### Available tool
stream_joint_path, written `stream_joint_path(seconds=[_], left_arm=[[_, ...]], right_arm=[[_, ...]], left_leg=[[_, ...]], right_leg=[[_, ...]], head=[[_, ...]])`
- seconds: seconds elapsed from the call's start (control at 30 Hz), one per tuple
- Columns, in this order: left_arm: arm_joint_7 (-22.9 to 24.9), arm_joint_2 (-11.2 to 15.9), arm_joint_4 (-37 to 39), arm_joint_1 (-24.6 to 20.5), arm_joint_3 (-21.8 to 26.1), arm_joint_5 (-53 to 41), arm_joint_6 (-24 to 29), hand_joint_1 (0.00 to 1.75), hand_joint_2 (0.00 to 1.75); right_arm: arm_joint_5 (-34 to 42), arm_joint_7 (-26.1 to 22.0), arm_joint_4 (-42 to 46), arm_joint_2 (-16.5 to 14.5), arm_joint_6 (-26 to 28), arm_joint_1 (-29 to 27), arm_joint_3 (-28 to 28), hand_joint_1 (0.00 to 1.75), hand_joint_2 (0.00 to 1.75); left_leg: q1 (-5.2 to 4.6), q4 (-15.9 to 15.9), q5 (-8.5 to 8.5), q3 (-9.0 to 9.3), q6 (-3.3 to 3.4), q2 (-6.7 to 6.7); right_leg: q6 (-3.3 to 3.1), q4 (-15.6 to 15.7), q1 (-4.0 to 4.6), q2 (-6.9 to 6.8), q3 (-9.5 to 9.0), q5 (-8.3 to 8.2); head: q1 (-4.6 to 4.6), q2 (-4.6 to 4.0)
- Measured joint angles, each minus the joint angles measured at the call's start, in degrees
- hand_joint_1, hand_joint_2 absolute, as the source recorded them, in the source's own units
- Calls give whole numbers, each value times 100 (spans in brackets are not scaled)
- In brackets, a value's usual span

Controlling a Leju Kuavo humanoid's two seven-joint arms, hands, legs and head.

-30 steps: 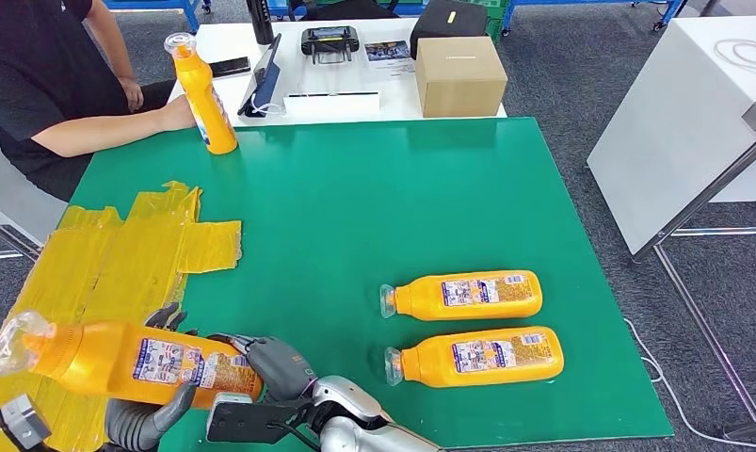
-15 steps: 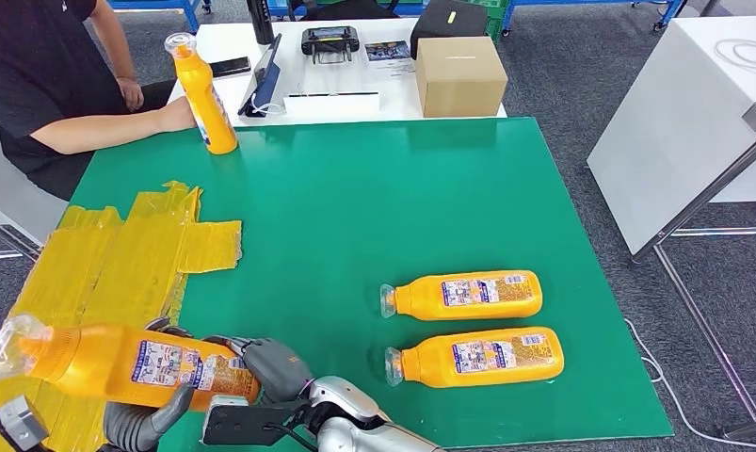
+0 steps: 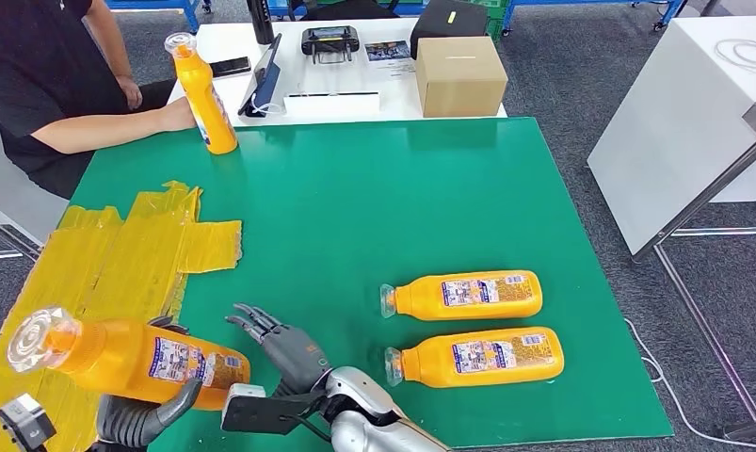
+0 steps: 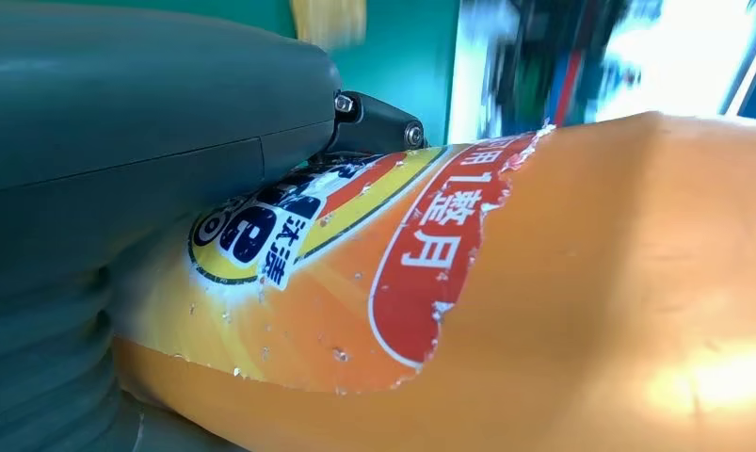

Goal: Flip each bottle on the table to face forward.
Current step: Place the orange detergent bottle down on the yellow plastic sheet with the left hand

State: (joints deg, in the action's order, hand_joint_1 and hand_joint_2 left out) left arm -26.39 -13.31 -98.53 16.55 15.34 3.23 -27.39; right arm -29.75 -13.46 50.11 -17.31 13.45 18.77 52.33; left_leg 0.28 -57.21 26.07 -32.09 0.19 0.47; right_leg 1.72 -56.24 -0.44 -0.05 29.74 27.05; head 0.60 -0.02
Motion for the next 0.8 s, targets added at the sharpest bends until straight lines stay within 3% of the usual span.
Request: stream_joint_path(seconds=[0.13, 0.23, 0.33, 0.43, 0.57, 0.8], left_arm=[[-715, 56, -20, -245, 314, -1861, 1638, 175, 175], [-974, 145, -14, -407, 539, -3161, 2794, 175, 175], [-991, 246, 40, -491, 640, -4306, 3657, 175, 175], [-708, 354, 243, -527, 654, -5989, 4712, 175, 175], [-373, 516, 767, -573, 652, -6962, 5273, 175, 175], [250, 802, 1919, -822, 653, -8263, 5652, 175, 175]], right_arm=[[-104, 67, 1100, 300, -307, -435, -674, 0, 0], [-44, 66, 2056, 628, -539, -665, -1099, 0, 0], [157, 61, 2791, 932, -700, -783, -1387, 0, 0], [490, -12, 3361, 1251, -848, -816, -1613, 0, 0], [850, -179, 4000, 1633, -955, -899, -1873, 0, 175], [1041, -336, 4584, 1987, -1082, -1000, -2012, 0, 175]], left_leg=[[0, 0, 0, -3, 0, -5], [-1, -1, 0, -4, 0, -5], [-4, -1, 0, -4, 0, -4], [-7, -3, 0, -3, 1, -4], [-10, -3, 1, -4, 2, 0], [-8, -1, 1, -4, 2, 0]], right_leg=[[0, 0, 0, -3, 0, 0], [1, 0, -1, -2, 0, -1], [2, 0, -4, -2, 1, -2], [3, 2, -10, -2, 2, -2], [3, 1, -13, 1, 2, -2], [3, 0, -11, 1, 2, -2]], head=[[2, 0], [2, 0], [3, 0], [2, 0], [3, 0], [3, 0]])
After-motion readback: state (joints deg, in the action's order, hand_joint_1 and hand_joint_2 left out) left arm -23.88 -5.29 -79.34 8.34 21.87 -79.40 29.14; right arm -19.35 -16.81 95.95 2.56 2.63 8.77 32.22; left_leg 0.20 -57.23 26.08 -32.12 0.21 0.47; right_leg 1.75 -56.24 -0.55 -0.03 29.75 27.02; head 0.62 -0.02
